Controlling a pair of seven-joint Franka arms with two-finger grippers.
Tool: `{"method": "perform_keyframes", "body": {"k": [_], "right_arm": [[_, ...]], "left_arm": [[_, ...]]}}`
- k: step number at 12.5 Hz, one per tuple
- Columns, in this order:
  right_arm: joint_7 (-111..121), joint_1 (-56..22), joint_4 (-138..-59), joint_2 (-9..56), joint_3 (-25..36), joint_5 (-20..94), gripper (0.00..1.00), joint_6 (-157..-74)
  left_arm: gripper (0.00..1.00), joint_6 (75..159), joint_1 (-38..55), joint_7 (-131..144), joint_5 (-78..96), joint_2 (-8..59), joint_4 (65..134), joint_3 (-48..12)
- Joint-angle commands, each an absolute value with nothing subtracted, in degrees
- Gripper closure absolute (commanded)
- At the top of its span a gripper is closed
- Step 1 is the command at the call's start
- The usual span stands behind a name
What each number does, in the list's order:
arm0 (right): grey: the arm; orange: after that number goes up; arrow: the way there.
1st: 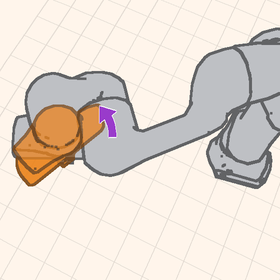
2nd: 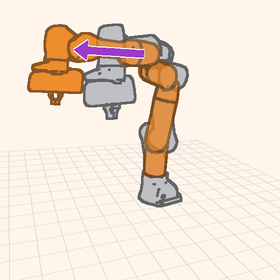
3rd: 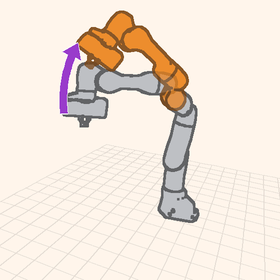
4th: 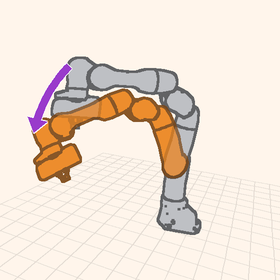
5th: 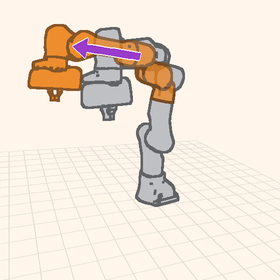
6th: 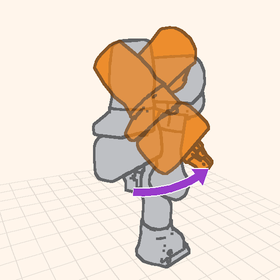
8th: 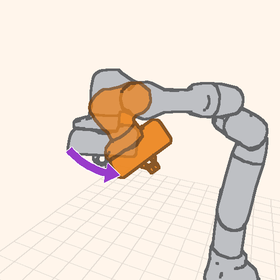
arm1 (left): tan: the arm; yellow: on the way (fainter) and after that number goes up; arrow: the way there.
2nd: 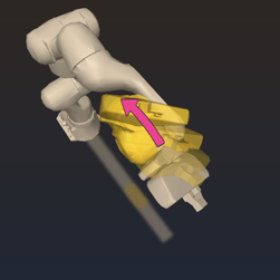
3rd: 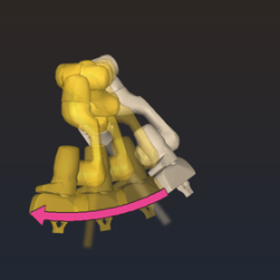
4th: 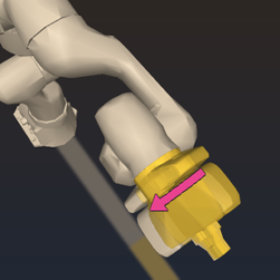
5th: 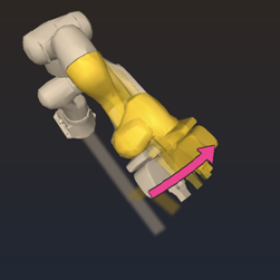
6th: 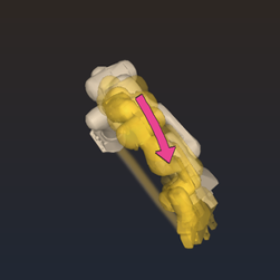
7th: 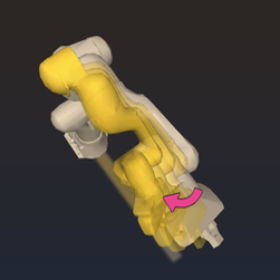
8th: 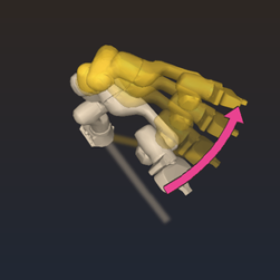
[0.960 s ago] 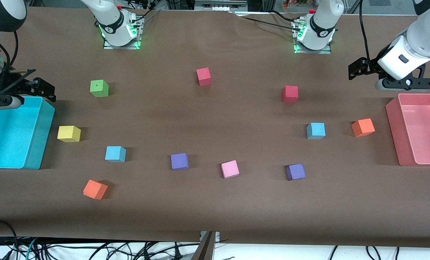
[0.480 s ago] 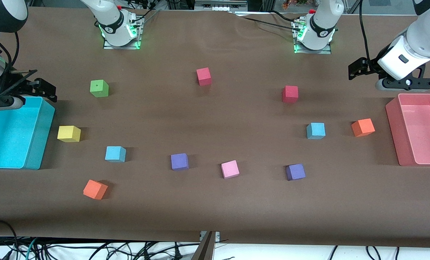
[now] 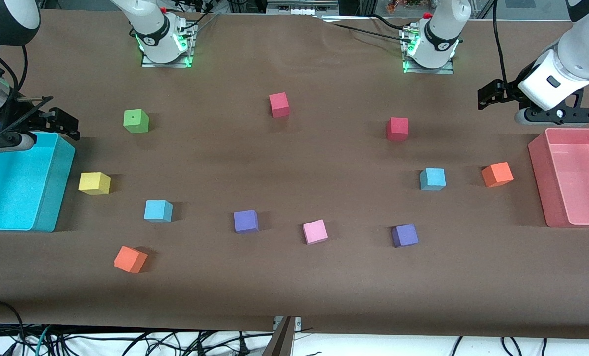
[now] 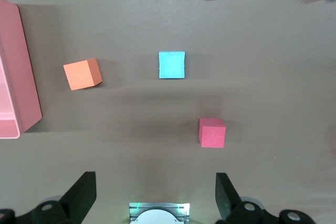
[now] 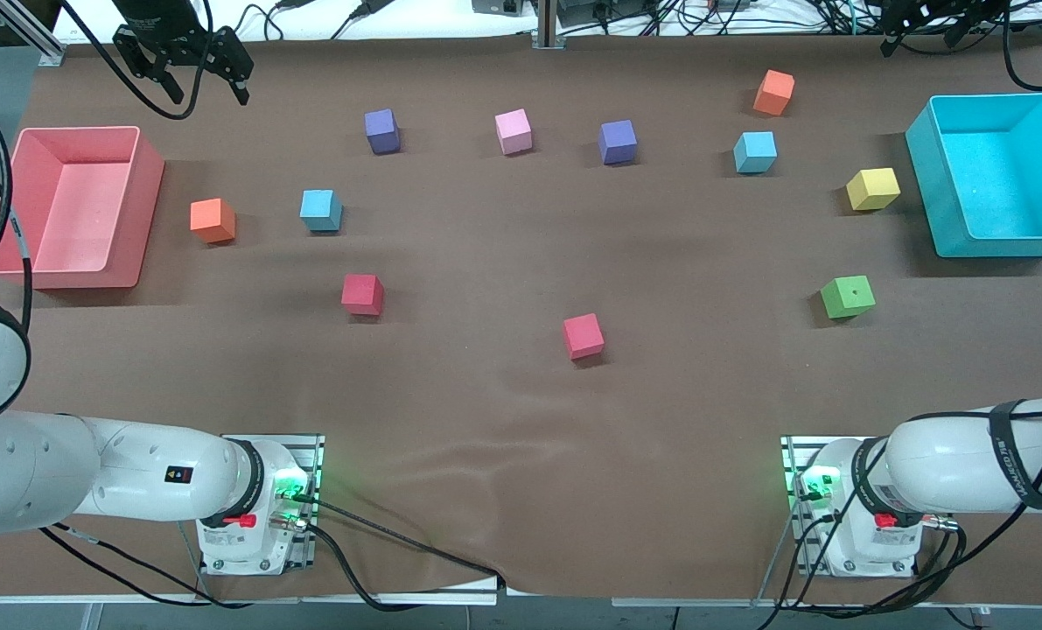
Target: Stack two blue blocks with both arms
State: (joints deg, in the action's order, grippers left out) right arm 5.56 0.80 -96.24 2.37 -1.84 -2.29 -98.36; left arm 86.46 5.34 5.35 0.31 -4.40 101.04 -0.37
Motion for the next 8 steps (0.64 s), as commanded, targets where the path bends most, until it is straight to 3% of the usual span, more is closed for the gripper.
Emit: {"method": "perform_keyframes", "body": {"k": [1,8], "right_arm": [[4.92,0.62,-95.71,1.67,-1.85,-1.58,0.00,-97.83],[5.01,0.62,-95.71,1.49,-1.76,-1.58,0.00,-96.51]], "left_arm": [[0.00,86.13,5.71,4.31,-0.97,-4.31,100.90,-0.09],[0.00,86.13,5.71,4.22,-0.97,-4.31,101.07,0.00]]}}
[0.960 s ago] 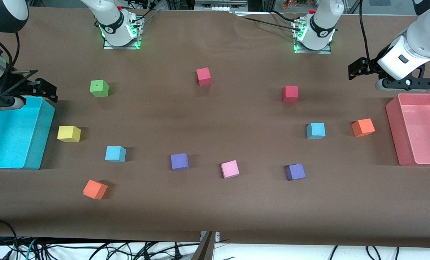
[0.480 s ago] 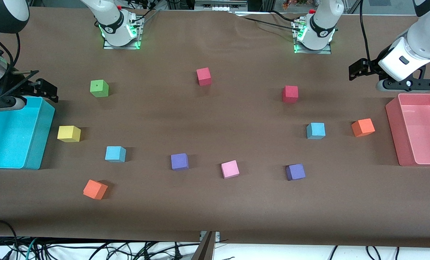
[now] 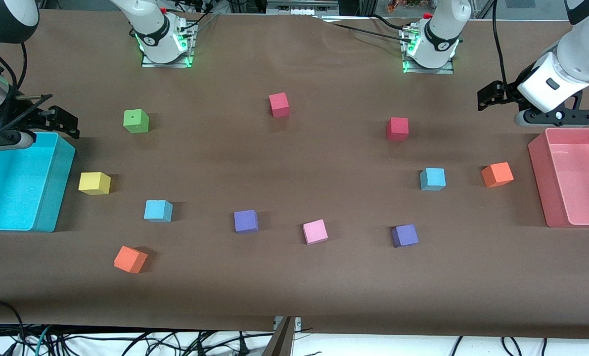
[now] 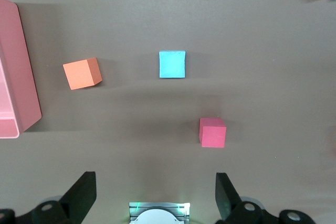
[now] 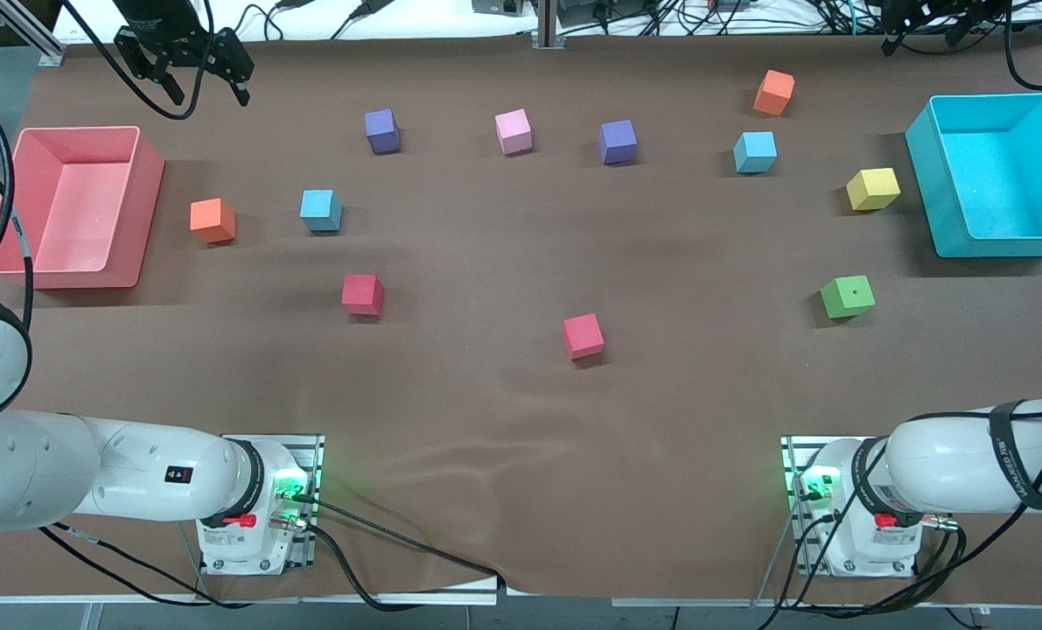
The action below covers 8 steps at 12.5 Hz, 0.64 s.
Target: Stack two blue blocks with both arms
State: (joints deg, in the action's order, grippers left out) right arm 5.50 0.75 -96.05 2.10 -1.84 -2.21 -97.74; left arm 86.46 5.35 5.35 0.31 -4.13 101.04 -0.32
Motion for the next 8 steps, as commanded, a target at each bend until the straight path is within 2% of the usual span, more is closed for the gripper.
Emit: {"method": "perform_keyframes", "body": {"k": [1,8], "right_arm": [[5.01,0.62,-95.71,1.49,-1.84,-1.58,0.00,-96.42],[5.10,0.62,-95.71,1.49,-1.85,-1.67,0.00,-95.98]], "left_arm": [[0.00,86.22,5.71,4.31,-0.97,-4.31,100.99,-0.09],[0.00,86.13,5.54,4.31,-0.97,-4.22,101.07,0.00]]}}
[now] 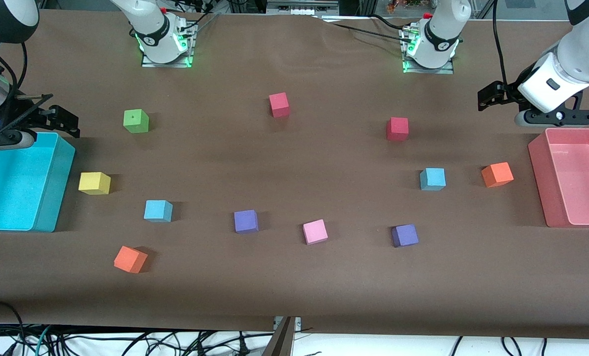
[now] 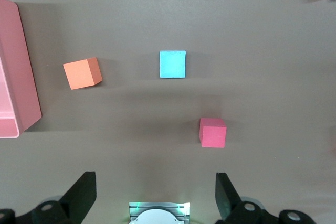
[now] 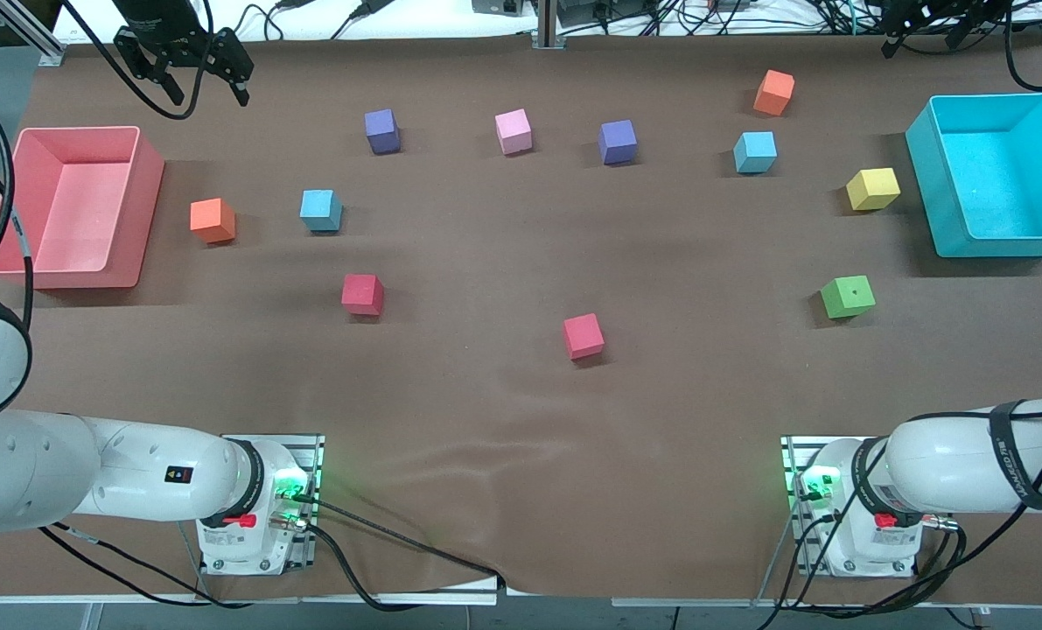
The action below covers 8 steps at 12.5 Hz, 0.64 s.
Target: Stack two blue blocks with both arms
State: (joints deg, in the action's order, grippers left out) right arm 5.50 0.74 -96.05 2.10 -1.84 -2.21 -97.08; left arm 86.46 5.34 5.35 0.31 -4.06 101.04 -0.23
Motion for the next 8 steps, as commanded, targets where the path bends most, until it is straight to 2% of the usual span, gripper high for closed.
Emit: {"method": "perform_keyframes", "body": {"k": [1,5,8], "right_arm": [[5.10,0.62,-95.71,1.49,-1.85,-1.67,0.00,-96.06],[3.00,-0.96,-95.71,2.72,-2.11,-1.76,0.00,-96.50],[-0.60,-3.33,-95.89,7.71,-2.20,-1.58,0.00,-100.27]], "left_arm": [[0.00,86.13,5.54,4.31,-0.97,-4.22,101.07,-0.09],[0.00,86.31,5.63,4.66,-0.97,-4.31,101.60,-0.09],[0.00,87.19,5.63,4.66,-0.97,-4.31,102.21,-0.09]]}}
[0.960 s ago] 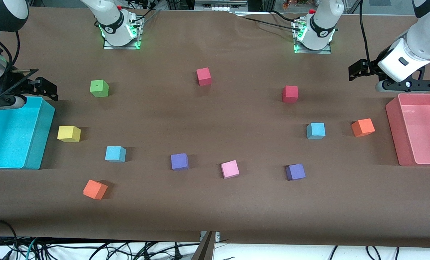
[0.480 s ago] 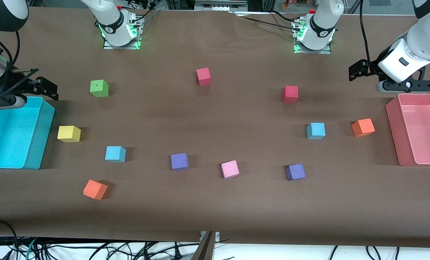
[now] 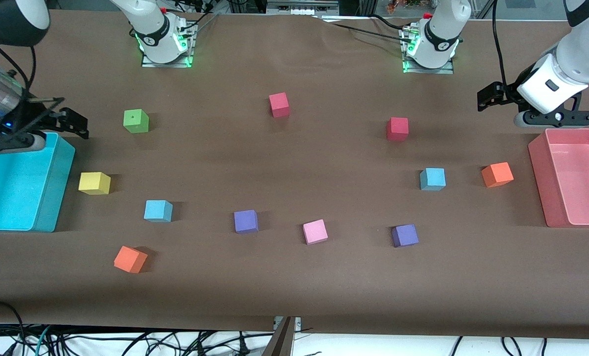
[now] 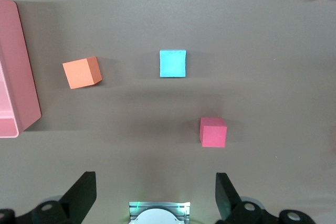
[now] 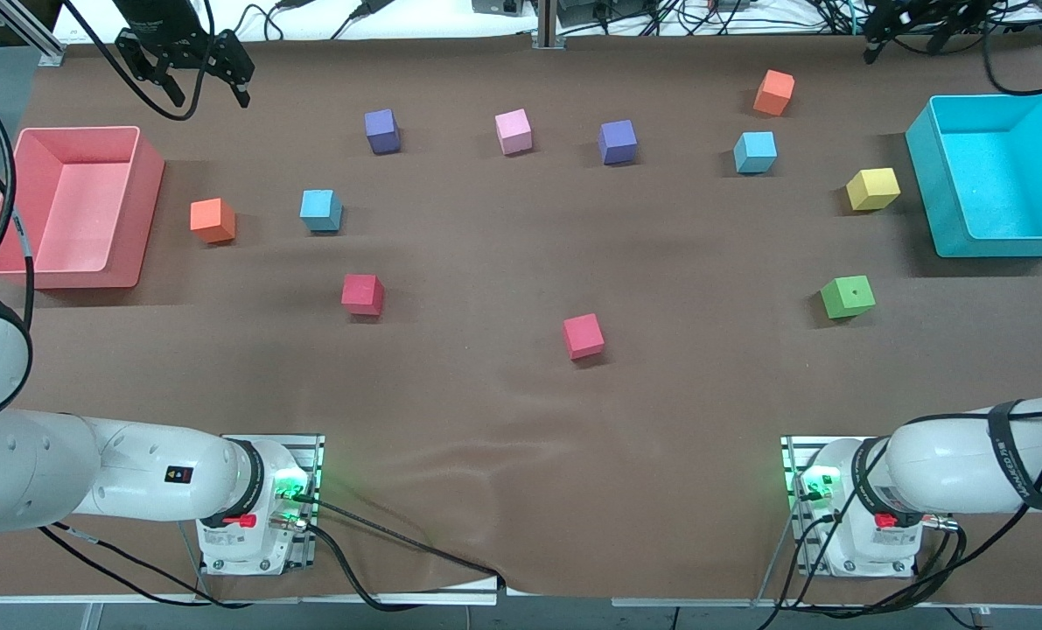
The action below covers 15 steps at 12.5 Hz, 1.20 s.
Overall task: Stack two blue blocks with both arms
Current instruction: 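Reach the right gripper down to the blue cube beside the yellow cube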
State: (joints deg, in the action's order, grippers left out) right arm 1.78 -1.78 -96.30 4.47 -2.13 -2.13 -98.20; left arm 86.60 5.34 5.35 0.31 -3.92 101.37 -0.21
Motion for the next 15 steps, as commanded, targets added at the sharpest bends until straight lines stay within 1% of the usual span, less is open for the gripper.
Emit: {"method": "perform_keyframes", "body": {"k": [1,3,4,6,9,12,15], "right_arm": [[-1.14,-3.86,-95.80,9.47,-2.20,-1.67,0.00,-101.41],[-3.07,-4.39,-95.89,13.34,-2.20,-1.67,0.00,-105.54],[-3.25,-5.18,-95.80,15.88,-2.11,-1.84,0.00,-106.08],[-3.51,-5.54,-96.06,20.11,-2.11,-1.85,0.00,-110.72],[-4.92,-5.89,-96.33,24.07,-2.02,-2.11,0.00,-115.04],[-4.75,-5.80,-96.24,30.13,-1.85,-2.72,0.00,-124.07],[-4.83,-6.15,-96.24,34.53,-1.85,-2.72,0.00,-131.46]], "left_arm": [[0.00,87.19,5.63,4.66,-0.97,-4.31,102.30,-0.09],[0.00,87.36,5.63,4.66,-0.97,-4.31,102.39,-0.09],[0.00,87.36,5.63,4.66,-0.97,-4.31,102.39,-0.09],[0.00,87.28,5.63,4.66,-0.97,-4.31,102.39,-0.09],[0.00,87.36,5.63,4.66,-0.97,-4.31,102.48,-0.09],[0.00,87.36,5.63,4.66,-0.97,-4.31,102.39,-0.09],[0.00,87.28,5.54,4.66,-0.97,-4.31,102.39,-0.09]]}}
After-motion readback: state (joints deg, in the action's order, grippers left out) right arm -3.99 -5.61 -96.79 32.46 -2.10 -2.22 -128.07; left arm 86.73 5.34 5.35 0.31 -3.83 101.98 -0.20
